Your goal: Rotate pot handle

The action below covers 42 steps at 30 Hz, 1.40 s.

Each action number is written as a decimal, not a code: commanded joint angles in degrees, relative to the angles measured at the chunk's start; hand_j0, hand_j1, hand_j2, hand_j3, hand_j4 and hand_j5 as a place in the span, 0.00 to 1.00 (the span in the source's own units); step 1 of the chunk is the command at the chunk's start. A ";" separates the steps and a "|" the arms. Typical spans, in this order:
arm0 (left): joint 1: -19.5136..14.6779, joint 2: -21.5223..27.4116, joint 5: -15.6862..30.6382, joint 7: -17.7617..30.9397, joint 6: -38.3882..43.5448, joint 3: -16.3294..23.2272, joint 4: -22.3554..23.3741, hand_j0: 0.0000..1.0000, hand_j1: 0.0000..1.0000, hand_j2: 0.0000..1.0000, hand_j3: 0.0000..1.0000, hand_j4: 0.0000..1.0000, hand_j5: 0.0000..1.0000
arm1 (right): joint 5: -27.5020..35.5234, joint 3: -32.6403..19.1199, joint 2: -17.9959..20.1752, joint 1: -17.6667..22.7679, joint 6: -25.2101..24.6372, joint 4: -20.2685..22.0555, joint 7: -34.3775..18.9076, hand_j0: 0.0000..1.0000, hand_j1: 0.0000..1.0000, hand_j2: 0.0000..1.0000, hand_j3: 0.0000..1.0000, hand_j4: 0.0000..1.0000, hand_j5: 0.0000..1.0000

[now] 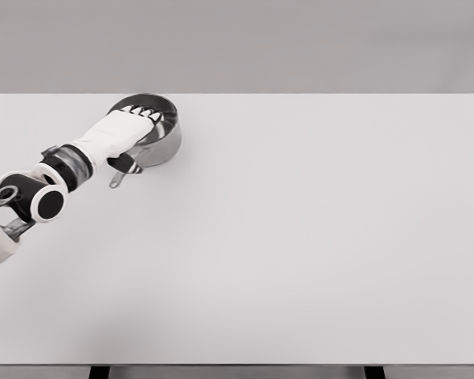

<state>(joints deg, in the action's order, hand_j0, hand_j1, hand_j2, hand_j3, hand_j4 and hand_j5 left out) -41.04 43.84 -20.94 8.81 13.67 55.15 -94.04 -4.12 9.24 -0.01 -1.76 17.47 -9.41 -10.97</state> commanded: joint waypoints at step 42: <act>1.23 6.87 -0.86 -0.19 -3.47 -3.39 -0.10 1.00 1.00 1.00 1.00 1.00 1.00 | -0.01 -0.01 0.01 0.00 0.02 0.00 -0.01 1.00 1.00 1.00 1.00 1.00 1.00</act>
<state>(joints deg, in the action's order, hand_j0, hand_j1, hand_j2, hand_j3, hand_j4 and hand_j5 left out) -39.81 50.34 -21.68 8.73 10.53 52.03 -94.19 -4.12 9.24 -0.01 -1.76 17.48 -9.41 -10.97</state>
